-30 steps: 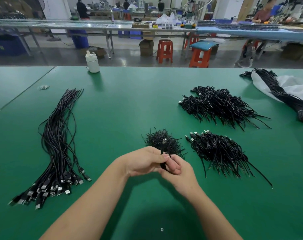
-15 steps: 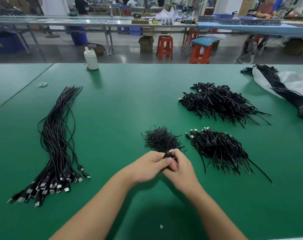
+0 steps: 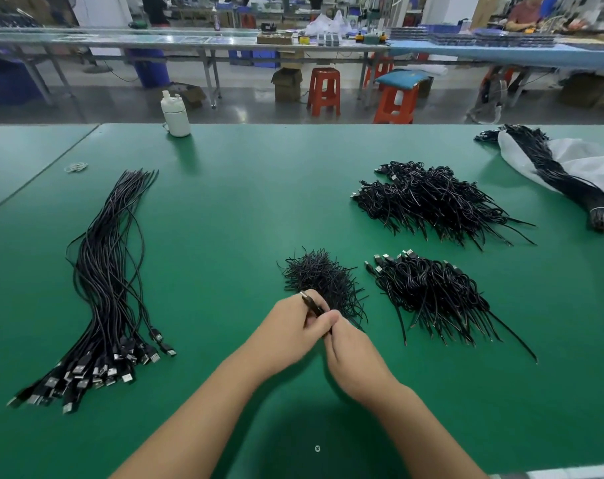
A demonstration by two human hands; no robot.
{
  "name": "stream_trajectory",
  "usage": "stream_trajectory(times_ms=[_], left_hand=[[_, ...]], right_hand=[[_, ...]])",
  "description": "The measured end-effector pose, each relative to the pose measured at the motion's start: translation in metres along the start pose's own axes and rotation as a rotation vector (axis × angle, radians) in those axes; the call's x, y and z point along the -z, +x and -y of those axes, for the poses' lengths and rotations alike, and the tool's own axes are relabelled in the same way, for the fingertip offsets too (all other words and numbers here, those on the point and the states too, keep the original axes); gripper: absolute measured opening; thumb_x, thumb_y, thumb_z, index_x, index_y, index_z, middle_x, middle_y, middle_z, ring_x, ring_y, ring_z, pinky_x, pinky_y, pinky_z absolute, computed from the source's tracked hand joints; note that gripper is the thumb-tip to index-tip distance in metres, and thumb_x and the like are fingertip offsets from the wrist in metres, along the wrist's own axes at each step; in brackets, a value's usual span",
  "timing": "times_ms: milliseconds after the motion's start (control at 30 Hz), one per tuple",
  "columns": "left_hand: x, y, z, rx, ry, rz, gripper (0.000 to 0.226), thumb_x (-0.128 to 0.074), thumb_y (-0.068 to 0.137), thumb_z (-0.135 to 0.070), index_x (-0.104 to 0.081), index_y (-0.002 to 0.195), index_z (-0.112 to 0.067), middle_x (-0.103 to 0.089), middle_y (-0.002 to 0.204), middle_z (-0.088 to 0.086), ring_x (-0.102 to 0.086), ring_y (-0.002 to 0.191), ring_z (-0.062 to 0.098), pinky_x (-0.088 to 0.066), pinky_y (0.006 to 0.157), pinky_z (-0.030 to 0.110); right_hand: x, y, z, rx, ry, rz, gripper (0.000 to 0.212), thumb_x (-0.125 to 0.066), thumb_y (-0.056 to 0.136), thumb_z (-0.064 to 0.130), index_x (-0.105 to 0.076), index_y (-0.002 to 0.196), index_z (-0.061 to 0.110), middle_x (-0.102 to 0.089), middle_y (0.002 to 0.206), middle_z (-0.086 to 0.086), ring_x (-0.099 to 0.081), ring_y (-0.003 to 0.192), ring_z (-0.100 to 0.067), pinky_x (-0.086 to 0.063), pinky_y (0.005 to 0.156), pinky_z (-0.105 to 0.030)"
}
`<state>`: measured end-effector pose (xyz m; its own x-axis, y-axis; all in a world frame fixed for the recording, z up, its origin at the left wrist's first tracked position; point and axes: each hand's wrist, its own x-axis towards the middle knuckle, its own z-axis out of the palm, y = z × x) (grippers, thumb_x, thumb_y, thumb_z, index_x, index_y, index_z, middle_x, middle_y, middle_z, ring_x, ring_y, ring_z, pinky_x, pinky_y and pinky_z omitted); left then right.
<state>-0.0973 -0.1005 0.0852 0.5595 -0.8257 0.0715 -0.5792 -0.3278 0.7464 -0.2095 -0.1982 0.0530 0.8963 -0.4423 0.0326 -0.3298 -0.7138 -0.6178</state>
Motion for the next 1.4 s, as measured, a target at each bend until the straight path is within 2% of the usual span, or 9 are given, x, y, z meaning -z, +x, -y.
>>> stream_trajectory(times_ms=[167, 300, 400, 500, 700, 833, 1000, 1133, 1400], left_hand=[[0.007, 0.006, 0.007, -0.009, 0.162, 0.079, 0.018, -0.058, 0.092, -0.041, -0.062, 0.084, -0.026, -0.063, 0.068, -0.004, -0.054, 0.060, 0.002, -0.045, 0.059, 0.021], [0.006, 0.013, 0.014, 0.052, 0.249, 0.074, 0.024, -0.055, 0.095, -0.038, -0.064, 0.093, -0.016, -0.067, 0.082, 0.000, -0.061, 0.076, 0.017, -0.049, 0.071, 0.032], [0.003, 0.018, 0.017, 0.078, 0.231, 0.059, 0.024, -0.057, 0.095, -0.037, -0.063, 0.087, -0.016, -0.061, 0.075, -0.005, -0.056, 0.069, 0.012, -0.038, 0.059, 0.023], [-0.004, 0.024, 0.015, 0.129, 0.110, 0.047, 0.022, -0.060, 0.093, -0.035, -0.060, 0.077, -0.021, -0.059, 0.057, -0.012, -0.051, 0.054, -0.001, -0.035, 0.051, 0.013], [-0.018, 0.033, 0.018, 0.243, -0.352, 0.088, 0.019, -0.059, 0.096, -0.034, -0.059, 0.081, -0.022, -0.055, 0.061, -0.009, -0.045, 0.055, 0.011, -0.039, 0.059, 0.027], [-0.029, 0.041, 0.029, 0.310, 0.007, -0.132, 0.019, -0.057, 0.094, -0.038, -0.055, 0.079, -0.027, -0.057, 0.071, -0.011, -0.052, 0.066, 0.008, -0.038, 0.059, 0.024], [-0.052, 0.053, 0.027, 0.309, 0.255, -0.170, 0.033, -0.065, 0.084, -0.054, -0.054, 0.091, -0.024, -0.059, 0.085, -0.007, -0.056, 0.076, 0.014, -0.040, 0.064, 0.029], [-0.061, 0.063, 0.027, 0.367, 0.323, -0.140, 0.016, -0.062, 0.090, -0.034, -0.057, 0.095, -0.020, -0.063, 0.095, -0.002, -0.058, 0.083, 0.020, -0.045, 0.069, 0.031], [-0.042, 0.055, 0.031, 0.372, 0.310, -0.219, 0.006, -0.054, 0.089, -0.022, -0.059, 0.086, -0.022, -0.063, 0.086, -0.005, -0.058, 0.078, 0.018, -0.044, 0.062, 0.030]], right_hand=[[-0.010, 0.000, 0.005, -0.037, 0.145, 0.071, 0.028, -0.034, 0.104, 0.025, -0.052, 0.125, 0.022, -0.066, 0.105, 0.002, -0.064, 0.092, -0.021, -0.052, 0.079, -0.039], [-0.014, 0.000, 0.003, -0.153, 0.465, 0.204, 0.022, -0.040, 0.103, 0.022, -0.054, 0.115, 0.035, -0.055, 0.058, 0.014, -0.050, 0.044, -0.012, -0.046, 0.049, -0.029], [-0.013, 0.000, 0.004, -0.132, 0.404, 0.179, 0.025, -0.033, 0.106, 0.027, -0.053, 0.116, 0.038, -0.061, 0.076, 0.030, -0.058, 0.067, 0.004, -0.048, 0.069, -0.024], [-0.010, 0.002, 0.003, -0.092, 0.169, 0.100, 0.031, -0.028, 0.107, 0.028, -0.055, 0.121, 0.018, -0.067, 0.113, 0.005, -0.061, 0.104, -0.019, -0.047, 0.093, -0.039], [-0.013, 0.008, -0.017, -0.238, 0.167, -0.157, 0.027, -0.031, 0.106, 0.028, -0.047, 0.088, 0.014, -0.058, 0.083, -0.002, -0.054, 0.080, -0.027, -0.042, 0.073, -0.041], [-0.013, 0.003, -0.046, -0.422, 0.237, -0.342, 0.030, -0.029, 0.106, 0.029, -0.047, 0.084, 0.017, -0.055, 0.081, 0.004, -0.054, 0.078, -0.016, -0.038, 0.068, -0.036], [-0.021, -0.006, -0.060, -0.396, 0.154, -0.341, 0.031, -0.032, 0.105, 0.028, -0.042, 0.079, 0.015, -0.054, 0.074, -0.001, -0.053, 0.069, -0.021, -0.042, 0.065, -0.041], [-0.026, -0.007, -0.059, -0.341, 0.043, -0.341, 0.032, -0.032, 0.105, 0.027, -0.031, 0.073, 0.023, -0.043, 0.067, 0.003, -0.041, 0.057, -0.014, -0.028, 0.053, -0.034], [-0.027, -0.008, -0.061, -0.329, 0.065, -0.359, 0.032, -0.032, 0.105, 0.026, -0.032, 0.074, 0.022, -0.040, 0.065, 0.005, -0.037, 0.056, -0.011, -0.027, 0.052, -0.031]])
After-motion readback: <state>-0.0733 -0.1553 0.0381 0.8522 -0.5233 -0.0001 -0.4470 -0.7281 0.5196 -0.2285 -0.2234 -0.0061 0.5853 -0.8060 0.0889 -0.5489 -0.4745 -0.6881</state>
